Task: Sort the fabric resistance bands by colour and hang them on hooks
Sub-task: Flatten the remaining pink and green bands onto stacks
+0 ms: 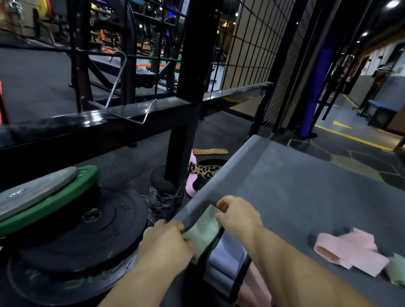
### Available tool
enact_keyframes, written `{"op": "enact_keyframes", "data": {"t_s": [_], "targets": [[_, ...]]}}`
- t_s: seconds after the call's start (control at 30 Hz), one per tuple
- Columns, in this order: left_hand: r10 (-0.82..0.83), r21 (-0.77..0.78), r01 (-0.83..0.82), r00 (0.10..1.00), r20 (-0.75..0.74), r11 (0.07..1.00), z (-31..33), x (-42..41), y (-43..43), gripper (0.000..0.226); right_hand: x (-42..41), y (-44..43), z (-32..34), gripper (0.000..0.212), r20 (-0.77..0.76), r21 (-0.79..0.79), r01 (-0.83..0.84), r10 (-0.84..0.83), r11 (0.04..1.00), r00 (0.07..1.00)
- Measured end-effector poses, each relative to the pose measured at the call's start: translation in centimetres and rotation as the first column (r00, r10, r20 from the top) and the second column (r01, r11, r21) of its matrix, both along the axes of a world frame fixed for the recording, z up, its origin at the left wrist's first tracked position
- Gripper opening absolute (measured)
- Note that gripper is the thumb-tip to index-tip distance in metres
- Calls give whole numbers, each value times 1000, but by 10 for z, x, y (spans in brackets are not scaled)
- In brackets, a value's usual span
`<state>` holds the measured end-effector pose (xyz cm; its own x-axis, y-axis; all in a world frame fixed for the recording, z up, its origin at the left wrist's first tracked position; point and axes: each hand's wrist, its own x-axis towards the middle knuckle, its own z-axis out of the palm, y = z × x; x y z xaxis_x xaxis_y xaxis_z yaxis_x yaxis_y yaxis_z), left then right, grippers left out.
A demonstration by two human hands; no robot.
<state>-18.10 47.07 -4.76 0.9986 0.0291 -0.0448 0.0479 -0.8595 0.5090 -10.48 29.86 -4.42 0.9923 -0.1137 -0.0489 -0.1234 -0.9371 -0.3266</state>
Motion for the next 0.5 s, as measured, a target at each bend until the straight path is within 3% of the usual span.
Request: {"op": "enact_keyframes", "data": {"t_s": [0.13,0.37,0.5], "targets": [[-58,-88,58,998,6,994,-3,1,0,23,-3,-3,2,39,-9,-32,-64,64,997,998],[-110,-87,107,993,-29,990,-13,6,2,40,-7,-4,-6,36,13,-174,-136,140,975,990],[-94,-75,94,996,8,993,-19,8,3,8,-5,-4,-11,36,48,-180,-120,131,976,990]]}}
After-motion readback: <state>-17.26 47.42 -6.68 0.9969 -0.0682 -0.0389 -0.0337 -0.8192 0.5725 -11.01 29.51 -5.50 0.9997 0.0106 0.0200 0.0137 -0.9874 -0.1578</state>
